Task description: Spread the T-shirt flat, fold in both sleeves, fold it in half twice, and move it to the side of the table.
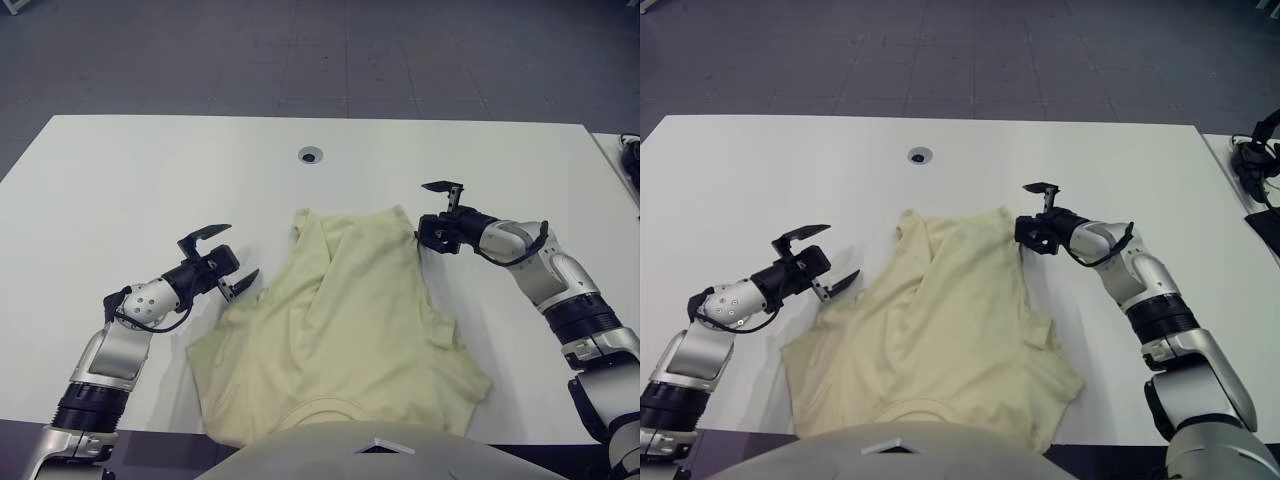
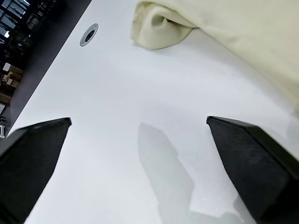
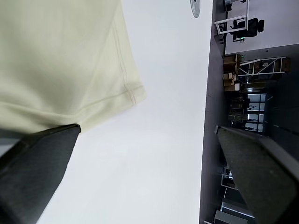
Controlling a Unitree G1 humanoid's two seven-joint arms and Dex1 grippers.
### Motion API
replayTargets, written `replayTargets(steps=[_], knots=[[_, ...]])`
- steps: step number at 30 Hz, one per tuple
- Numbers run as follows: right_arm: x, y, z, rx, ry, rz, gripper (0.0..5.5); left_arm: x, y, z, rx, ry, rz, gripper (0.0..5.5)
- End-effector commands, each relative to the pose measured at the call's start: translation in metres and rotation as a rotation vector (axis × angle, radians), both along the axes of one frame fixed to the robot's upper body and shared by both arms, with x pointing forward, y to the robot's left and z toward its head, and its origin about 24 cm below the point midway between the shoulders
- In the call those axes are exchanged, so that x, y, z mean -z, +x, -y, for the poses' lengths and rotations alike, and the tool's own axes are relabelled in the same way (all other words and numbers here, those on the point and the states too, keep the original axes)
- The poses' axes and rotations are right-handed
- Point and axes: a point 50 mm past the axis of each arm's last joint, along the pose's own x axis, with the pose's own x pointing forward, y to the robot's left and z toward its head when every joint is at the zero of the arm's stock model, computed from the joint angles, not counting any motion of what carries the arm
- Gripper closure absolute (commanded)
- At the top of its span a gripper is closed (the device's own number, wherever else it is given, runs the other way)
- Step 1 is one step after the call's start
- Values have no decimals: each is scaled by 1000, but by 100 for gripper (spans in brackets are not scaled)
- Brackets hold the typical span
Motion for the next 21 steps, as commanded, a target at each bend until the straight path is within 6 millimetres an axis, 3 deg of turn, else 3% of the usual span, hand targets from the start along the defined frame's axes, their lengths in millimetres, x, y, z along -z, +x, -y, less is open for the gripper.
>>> replayTargets(steps=[1,5,9,14,21], knots=[[33,-18,7,24,-49,-161,12,-28,19,10,-5,-113,115,10],[33,-16,7,25,-51,-160,12,-31,22,34,72,-223,87,10],[33,-16,6,21,-52,-162,12,-13,17,50,148,-180,2,10],[34,-17,6,22,-46,-162,12,7,17,57,177,-114,-63,10],[33,-19,6,21,-34,-160,12,15,23,65,203,-4,-24,10]])
